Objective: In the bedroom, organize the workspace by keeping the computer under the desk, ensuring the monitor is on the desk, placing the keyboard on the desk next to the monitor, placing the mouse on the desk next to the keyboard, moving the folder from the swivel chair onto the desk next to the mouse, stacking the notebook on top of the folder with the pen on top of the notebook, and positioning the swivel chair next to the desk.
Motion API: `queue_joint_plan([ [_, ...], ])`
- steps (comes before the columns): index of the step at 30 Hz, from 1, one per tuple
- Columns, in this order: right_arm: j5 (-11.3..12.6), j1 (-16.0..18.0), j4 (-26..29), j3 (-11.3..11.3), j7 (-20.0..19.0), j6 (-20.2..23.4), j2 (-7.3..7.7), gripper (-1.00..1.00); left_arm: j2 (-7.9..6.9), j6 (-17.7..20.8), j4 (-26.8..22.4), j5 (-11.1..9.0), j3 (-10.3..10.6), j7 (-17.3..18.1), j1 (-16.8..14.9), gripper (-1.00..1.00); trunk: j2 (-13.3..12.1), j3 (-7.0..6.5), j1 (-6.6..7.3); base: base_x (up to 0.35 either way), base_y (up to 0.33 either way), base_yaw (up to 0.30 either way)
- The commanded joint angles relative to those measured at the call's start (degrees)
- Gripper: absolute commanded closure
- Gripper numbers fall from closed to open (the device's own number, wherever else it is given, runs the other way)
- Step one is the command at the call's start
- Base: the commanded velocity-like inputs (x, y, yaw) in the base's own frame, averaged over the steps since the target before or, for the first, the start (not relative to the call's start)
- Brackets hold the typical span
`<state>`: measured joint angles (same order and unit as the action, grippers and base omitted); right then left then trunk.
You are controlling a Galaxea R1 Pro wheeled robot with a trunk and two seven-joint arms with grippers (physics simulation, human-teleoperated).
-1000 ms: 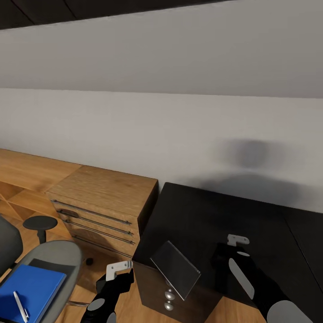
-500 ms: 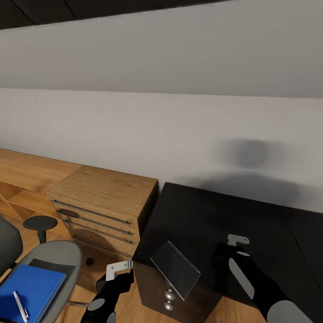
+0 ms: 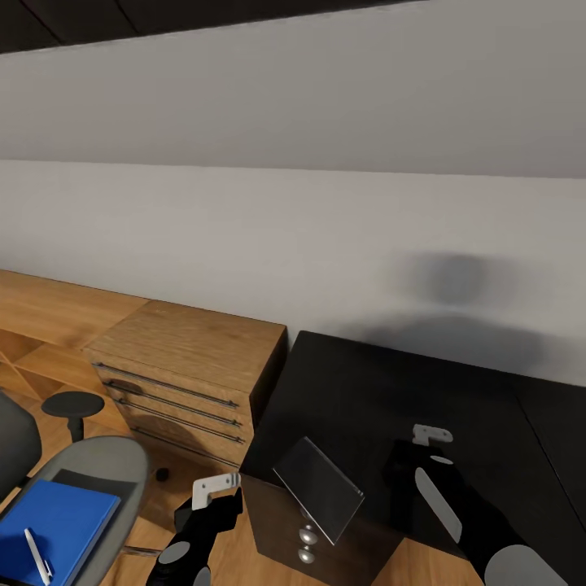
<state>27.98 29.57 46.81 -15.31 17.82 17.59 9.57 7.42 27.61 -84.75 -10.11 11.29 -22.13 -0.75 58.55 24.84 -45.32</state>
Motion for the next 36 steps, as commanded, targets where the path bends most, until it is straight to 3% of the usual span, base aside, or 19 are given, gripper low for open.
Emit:
queue_joint_plan([
  [1,0.5,0.05,0.16,-0.34,0.55,0.17,0.11,1.0,-0.02,0.16,-0.06,-0.61,0.08,-0.55,-0.04,-1.0,0.05,0.07,-0.01,-0.021,0.0,0.0],
  [21,0.43,0.0,3.9,0.03,0.92,0.17,0.59,1.0,-0.04,0.25,0.0,-0.61,0.05,-0.55,-0.04,-1.0,0.05,0.07,-0.01,-0.293,0.0,0.0],
  [23,0.47,-0.02,5.0,1.58,1.03,0.17,0.72,1.0,-0.04,0.25,-0.01,-0.61,0.05,-0.55,-0.04,-1.0,0.05,0.07,-0.01,-0.334,0.0,0.0],
  [27,0.49,-0.08,6.0,7.23,1.17,0.17,0.78,1.0,-0.04,0.25,0.02,-0.61,0.05,-0.54,-0.03,-1.0,0.05,0.07,-0.01,-0.334,0.0,0.0],
  [30,0.5,-0.13,6.8,9.78,1.23,0.17,0.79,1.0,-0.04,0.25,0.0,-0.58,0.07,-0.55,-0.04,-1.0,0.05,0.07,-0.01,-0.323,0.0,0.0],
  [36,0.7,-0.29,11.29,10.85,1.88,0.17,0.69,1.0,-0.04,0.25,0.0,-0.59,0.13,-0.55,-0.04,-1.0,0.05,0.07,-0.01,-0.208,0.0,0.0],
])
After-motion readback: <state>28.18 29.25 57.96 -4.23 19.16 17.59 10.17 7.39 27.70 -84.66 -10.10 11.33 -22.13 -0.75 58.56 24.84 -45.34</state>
